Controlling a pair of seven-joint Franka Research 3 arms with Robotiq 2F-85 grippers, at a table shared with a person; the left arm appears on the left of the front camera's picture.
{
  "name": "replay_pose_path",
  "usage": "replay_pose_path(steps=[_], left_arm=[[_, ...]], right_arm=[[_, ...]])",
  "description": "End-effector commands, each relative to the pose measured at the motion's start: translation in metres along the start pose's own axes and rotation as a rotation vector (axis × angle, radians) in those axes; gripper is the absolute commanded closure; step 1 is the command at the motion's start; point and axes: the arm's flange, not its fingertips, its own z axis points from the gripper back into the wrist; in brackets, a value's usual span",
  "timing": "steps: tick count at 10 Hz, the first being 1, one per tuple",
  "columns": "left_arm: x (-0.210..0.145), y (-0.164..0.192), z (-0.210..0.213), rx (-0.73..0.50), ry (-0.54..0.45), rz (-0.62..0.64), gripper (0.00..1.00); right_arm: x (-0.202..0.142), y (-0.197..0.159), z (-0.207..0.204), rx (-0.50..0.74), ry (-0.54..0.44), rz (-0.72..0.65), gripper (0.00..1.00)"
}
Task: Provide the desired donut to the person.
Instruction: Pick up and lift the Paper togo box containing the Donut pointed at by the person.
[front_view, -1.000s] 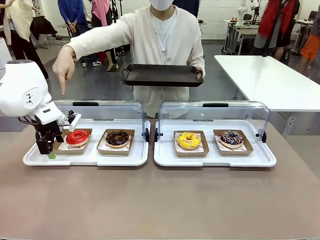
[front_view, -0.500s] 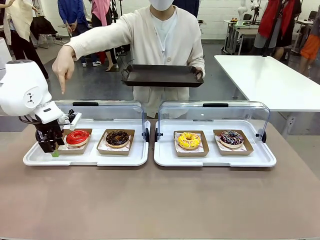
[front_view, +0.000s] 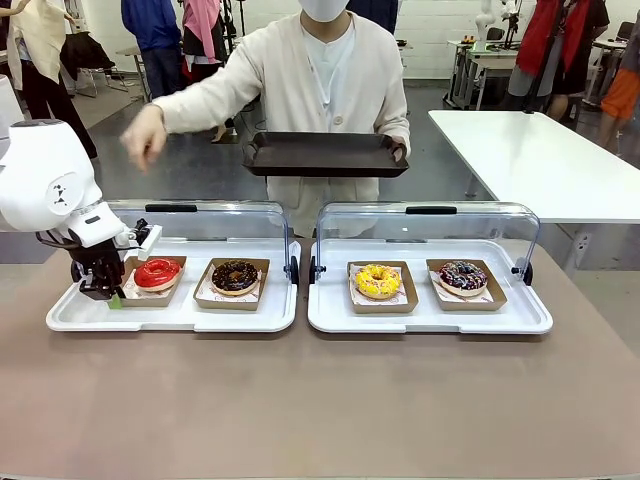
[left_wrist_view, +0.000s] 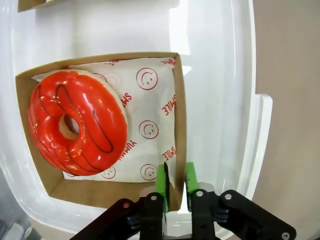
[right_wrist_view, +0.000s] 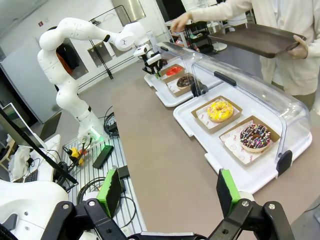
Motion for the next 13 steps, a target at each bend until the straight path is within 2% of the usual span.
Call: replay_pose_path(steps=[1,5,7,10,13], left_arm=[[-0.003,0.004,0.002,-0.032,-0.027,-0.014,1.00],[-0.005,0.003,0.005,-0.042,-0.013,-0.020,1.00],[-0.006,-0.008,0.019,-0.054,0.024,-0.053,1.00],[-0.010,-0.080,0.115,0.041,0.033,-0.063,1.00],[-0.008,-0.146,0.204,0.099,-0.006,-0.101,1.00]], right_arm=[[0.000,0.000,0.000,0.007,-0.012,0.007,0.00],[0.000,0.000,0.000,0.007,-0.012,0.007,0.00],[0.000,0.000,0.000,0.007,-0.012,0.007,0.00],[0.000,0.000,0.000,0.007,-0.012,0.007,0.00],[0.000,0.000,0.000,0.007,-0.012,0.007,0.00]])
